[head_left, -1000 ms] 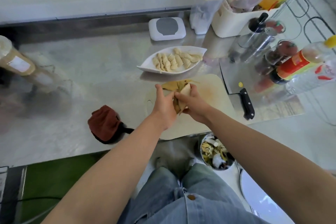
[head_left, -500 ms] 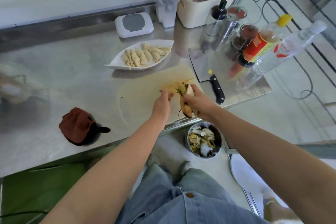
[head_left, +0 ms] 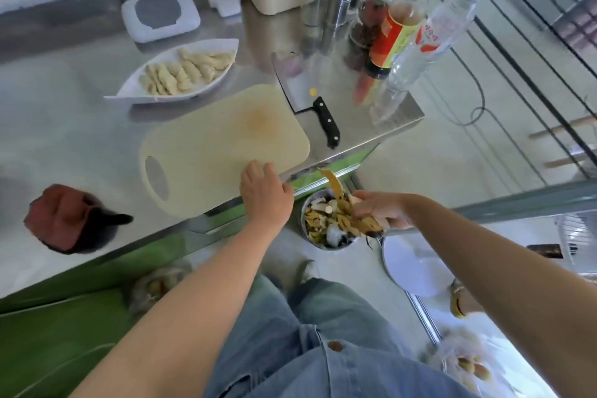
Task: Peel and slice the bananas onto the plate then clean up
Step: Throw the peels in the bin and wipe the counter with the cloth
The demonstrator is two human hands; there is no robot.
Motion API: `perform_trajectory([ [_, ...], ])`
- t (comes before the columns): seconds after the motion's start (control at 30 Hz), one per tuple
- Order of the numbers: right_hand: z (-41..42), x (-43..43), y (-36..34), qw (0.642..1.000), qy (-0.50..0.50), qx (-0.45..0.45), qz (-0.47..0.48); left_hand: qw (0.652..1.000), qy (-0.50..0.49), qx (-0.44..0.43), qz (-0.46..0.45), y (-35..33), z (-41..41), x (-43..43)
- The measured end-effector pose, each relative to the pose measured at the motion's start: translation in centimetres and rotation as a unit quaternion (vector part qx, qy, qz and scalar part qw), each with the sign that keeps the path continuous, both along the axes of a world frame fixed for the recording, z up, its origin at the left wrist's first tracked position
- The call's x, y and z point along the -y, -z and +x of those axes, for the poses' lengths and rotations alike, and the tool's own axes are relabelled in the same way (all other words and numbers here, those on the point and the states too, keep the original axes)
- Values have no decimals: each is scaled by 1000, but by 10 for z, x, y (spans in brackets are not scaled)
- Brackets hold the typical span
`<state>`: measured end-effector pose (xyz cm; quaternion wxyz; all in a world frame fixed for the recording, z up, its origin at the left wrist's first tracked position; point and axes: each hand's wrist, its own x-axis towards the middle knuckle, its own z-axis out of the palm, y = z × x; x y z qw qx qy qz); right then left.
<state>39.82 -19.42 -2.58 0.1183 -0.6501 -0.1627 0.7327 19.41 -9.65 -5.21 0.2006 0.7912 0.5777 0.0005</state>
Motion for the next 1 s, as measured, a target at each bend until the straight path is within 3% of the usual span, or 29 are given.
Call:
perform_trajectory([
  [0.2, 13, 11, 48, 986, 100, 133, -15, 1000, -6, -18, -9, 5, 9, 13],
  [0.3, 11, 11, 59, 980, 124, 156, -11, 1000, -7, -17, -10, 4, 9, 15],
  [0.47, 10, 9, 77, 972, 90, 216, -7, 1000, -13, -10, -19, 5, 3, 14],
  [0.6, 7, -4, 73, 957, 67, 279, 53, 1000, -9, 9, -18, 4, -1, 11],
  [0.77, -24, -40, 36, 956, 15, 205, 210, 997, 7, 75, -1, 1, -17, -1],
  [1.0, -109, -103, -15, 906, -116, 156, 377, 986, -102, 113, 68, -7, -83, -23],
])
